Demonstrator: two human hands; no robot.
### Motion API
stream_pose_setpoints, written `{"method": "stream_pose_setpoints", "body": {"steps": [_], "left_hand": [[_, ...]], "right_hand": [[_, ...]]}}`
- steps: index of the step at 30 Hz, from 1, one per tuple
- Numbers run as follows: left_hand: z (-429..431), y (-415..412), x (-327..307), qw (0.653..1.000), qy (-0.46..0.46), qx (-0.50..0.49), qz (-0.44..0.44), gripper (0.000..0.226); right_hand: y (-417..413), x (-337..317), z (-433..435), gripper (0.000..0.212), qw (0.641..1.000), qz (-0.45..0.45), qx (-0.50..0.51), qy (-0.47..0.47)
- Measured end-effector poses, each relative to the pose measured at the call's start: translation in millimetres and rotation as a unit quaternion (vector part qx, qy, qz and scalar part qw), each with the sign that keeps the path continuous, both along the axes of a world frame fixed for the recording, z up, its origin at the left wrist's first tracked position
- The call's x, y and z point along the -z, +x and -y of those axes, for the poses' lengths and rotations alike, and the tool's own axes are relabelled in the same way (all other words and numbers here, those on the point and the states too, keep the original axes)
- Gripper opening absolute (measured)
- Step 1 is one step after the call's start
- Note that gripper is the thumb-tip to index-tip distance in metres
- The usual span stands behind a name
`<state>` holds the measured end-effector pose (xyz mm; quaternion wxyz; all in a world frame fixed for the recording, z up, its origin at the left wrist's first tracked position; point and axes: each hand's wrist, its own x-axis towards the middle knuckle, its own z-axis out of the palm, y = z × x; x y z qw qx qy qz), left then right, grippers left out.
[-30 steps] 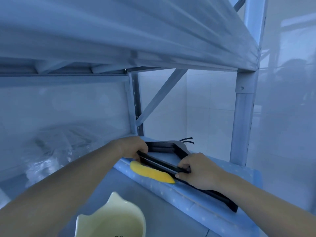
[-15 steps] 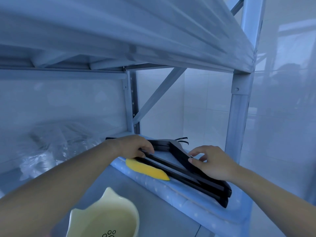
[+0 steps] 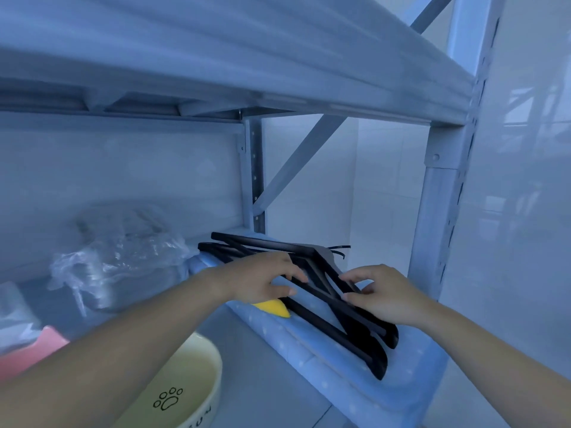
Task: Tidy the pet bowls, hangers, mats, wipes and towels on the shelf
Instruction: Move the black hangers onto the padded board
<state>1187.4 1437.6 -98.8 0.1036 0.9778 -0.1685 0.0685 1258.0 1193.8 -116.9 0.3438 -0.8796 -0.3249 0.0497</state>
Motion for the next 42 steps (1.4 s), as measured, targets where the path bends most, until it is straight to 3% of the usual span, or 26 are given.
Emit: {"method": "stream_pose_setpoints", "body": {"steps": [8, 15, 20, 25, 30, 33, 40, 42], "left_hand": [[29, -18, 5, 0.998, -0.027, -0.063, 0.012, 0.032], [57, -45, 15, 0.989, -0.036, -0.146, 0.009, 0.024], [93, -68, 19, 0.972, -0.043, -0.23, 0.023, 0.04], [129, -86, 31, 0.931, -0.133, -0.339, 0.042, 0.057], [152, -87, 27, 0.892, -0.201, -0.395, 0.086, 0.036], [160, -81, 22, 0.867, -0.231, -0.433, 0.085, 0.037], [165, -58, 28, 0.802, -0.315, -0.503, 0.069, 0.067], [163, -51, 28, 0.791, -0.326, -0.512, 0.069, 0.05]], "right_hand": [[1, 2, -6, 0.033, 0.997, 0.015, -0.019, 0.07], [11, 2, 12, 0.03, 0.987, -0.002, -0.155, 0.051], [19, 4, 20, 0.039, 0.971, -0.04, -0.234, 0.029], [27, 8, 19, 0.043, 0.959, -0.061, -0.274, 0.036], [30, 7, 20, 0.042, 0.957, -0.07, -0.274, 0.058], [32, 8, 23, 0.04, 0.958, -0.065, -0.272, 0.067], [34, 18, 23, 0.04, 0.953, -0.103, -0.266, 0.103], [33, 19, 22, 0.044, 0.951, -0.107, -0.27, 0.102]]}}
